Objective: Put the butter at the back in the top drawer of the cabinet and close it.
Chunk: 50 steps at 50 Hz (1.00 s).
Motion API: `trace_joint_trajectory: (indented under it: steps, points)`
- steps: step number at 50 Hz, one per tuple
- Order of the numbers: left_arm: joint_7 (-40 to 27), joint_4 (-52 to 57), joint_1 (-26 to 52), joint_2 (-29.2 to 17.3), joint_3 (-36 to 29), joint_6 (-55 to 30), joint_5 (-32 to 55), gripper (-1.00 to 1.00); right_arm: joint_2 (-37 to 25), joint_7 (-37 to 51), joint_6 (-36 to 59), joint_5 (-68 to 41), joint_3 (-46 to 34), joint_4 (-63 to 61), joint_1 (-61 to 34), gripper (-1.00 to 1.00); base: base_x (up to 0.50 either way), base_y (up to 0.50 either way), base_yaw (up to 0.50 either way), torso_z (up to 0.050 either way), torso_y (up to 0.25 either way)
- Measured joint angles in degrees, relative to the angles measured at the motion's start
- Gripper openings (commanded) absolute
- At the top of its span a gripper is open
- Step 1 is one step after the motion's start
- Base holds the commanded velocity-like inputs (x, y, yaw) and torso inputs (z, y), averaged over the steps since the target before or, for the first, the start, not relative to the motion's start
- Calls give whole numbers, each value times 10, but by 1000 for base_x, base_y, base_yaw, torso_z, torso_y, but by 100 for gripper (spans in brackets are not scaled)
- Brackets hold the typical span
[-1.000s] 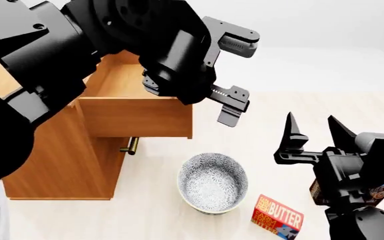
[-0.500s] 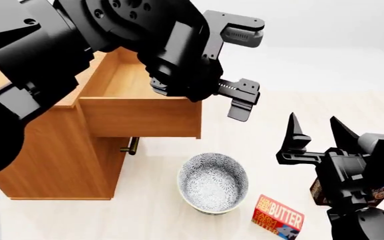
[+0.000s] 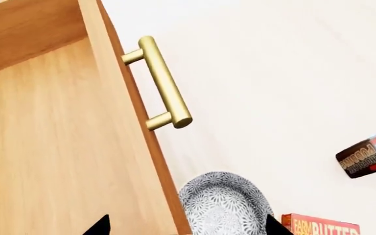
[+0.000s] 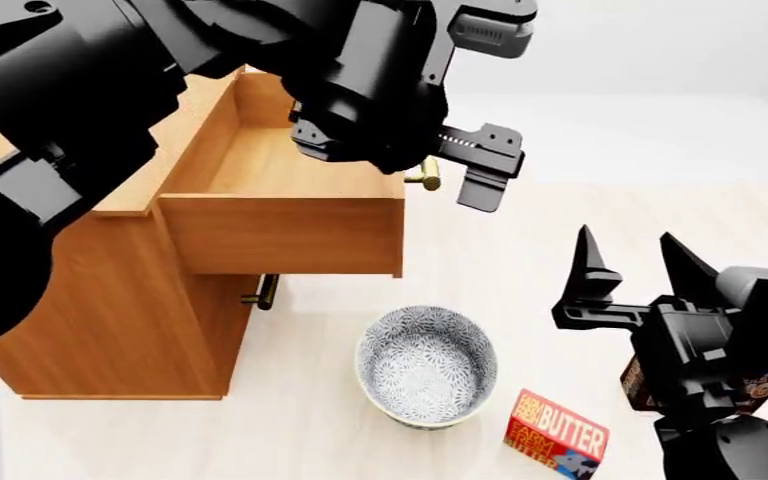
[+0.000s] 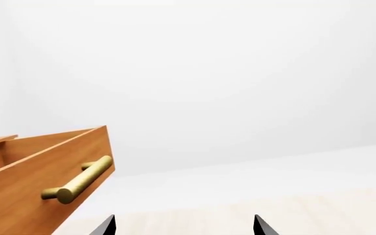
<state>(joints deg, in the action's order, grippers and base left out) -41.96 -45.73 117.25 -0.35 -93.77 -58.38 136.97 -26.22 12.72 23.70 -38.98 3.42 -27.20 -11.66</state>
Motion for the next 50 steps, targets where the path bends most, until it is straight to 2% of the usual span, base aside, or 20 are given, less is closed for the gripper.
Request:
trace_joint_trajectory:
  steps: [8,16,20,26,37,44,50]
  points:
    - [-36,-12,16,2,6,1,-24,100,-2,4,4,0,-3,-4,-1,100,0,0,0,0,0]
    - [-28,-34,57,3,9,-3,-34,100,-4,9,10,0,-6,-8,-4,100,0,0,0,0,0]
    - [-39,-4,82,-19,25,9,-25,100,-5,15,15,1,-8,-11,-7,100,0,0,0,0,0]
    - [-93,122,103,-94,65,59,-1,100,-7,25,26,4,-15,-16,-13,100,0,0,0,0,0]
    - [-188,410,90,-267,151,182,11,100,-9,46,52,9,-32,-27,-28,100,0,0,0,0,0]
    - [-222,586,57,-379,197,250,-11,100,-10,56,66,12,-42,-32,-38,100,0,0,0,0,0]
    - [-226,726,19,-473,233,301,-38,100,-13,62,78,11,-48,-33,-46,100,0,0,0,0,0]
